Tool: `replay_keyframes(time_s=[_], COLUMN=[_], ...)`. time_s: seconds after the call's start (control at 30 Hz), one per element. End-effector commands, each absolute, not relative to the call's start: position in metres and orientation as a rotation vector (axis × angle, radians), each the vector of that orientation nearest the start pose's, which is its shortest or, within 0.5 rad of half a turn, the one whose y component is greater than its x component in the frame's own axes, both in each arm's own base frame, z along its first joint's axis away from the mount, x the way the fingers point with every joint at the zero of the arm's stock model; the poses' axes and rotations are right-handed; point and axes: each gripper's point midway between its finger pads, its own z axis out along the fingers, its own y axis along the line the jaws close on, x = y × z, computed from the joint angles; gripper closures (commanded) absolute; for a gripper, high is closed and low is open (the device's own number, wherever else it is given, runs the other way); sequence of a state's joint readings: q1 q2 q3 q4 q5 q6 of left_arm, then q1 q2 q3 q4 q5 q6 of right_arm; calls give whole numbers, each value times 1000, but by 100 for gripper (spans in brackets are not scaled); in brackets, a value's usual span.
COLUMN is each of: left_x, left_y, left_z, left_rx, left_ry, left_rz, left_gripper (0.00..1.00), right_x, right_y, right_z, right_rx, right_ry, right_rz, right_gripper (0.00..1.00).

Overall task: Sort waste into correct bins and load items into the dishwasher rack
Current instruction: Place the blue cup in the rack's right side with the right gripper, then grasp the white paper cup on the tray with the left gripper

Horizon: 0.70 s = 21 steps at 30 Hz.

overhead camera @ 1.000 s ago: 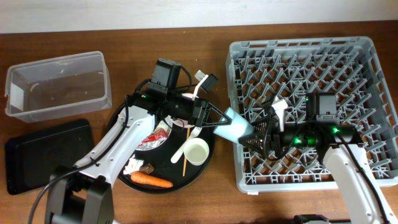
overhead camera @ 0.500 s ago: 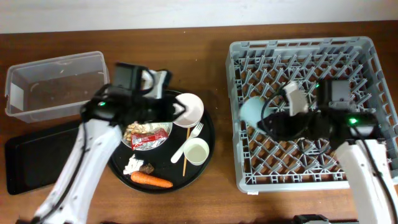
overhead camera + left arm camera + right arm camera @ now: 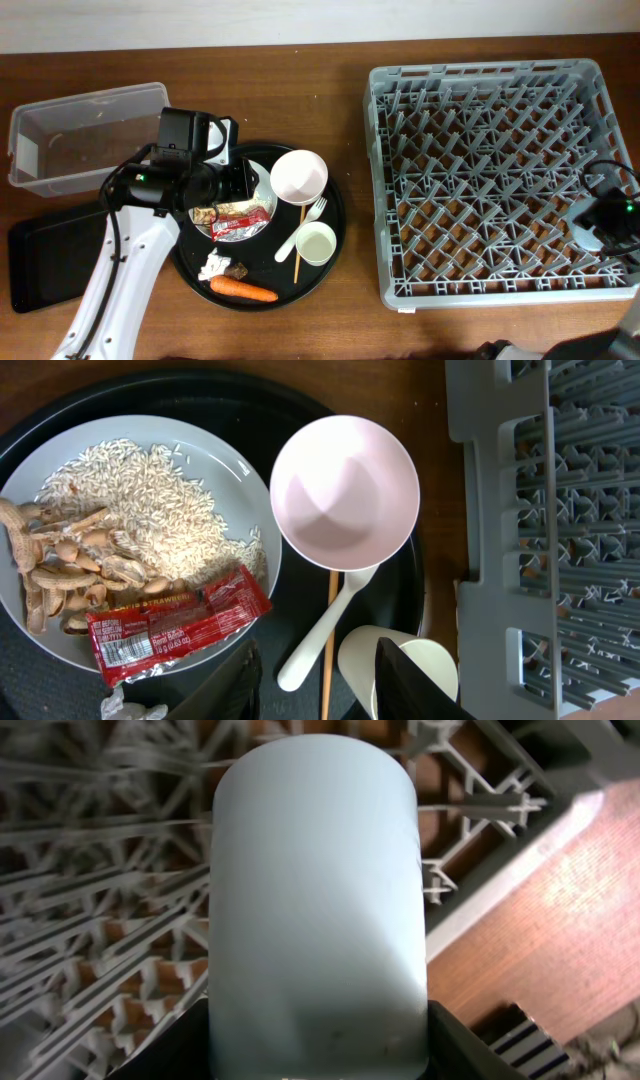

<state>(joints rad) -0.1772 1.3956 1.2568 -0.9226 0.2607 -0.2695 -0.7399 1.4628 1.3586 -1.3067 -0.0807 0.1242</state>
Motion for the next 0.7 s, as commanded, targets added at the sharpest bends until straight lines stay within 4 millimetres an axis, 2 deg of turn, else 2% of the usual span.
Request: replay_keyframes(time_s=[0.0,0.03,0.1,0.13,0.17,0.2,0.37,0.5,0.6,0.67], left_x=[330,330,330,330,330,330,327,327,326,322], left_y=[-102,-102,-102,-102,-102,-102,-101,-101,-101,-103], left_z=[196,196,196,196,196,196,195,195,194,191], left_rx=[-18,-18,-18,-17,-17,-18,-20,-20,-21,-17], left_ry=[2638,2638,2638,2638,2638,2639,2650,2650,2655,2673], left_rz=[-482,-482,-482,-482,-482,-482,-480,-480,-480,-486], left_gripper=[64,63,64,64,64,64,63,59,55,55], right_x=[217,217,218,219,221,223,235,259,283,288], right_y=[-188,-188,-189,-190,-190,-189,-178,-144,-77,-36], right_z=[162,159,153,150,146,144,145,164,197,206], right_rx=[1287,1292,1301,1304,1308,1308,1285,1054,567,326], right_ry=[2701,2710,2726,2733,2740,2742,2712,2672,2688,2717], right_rz=[33,37,47,52,70,90,221,471,562,564], right_gripper=[51,51,44,32,8,0,1,1,1,1])
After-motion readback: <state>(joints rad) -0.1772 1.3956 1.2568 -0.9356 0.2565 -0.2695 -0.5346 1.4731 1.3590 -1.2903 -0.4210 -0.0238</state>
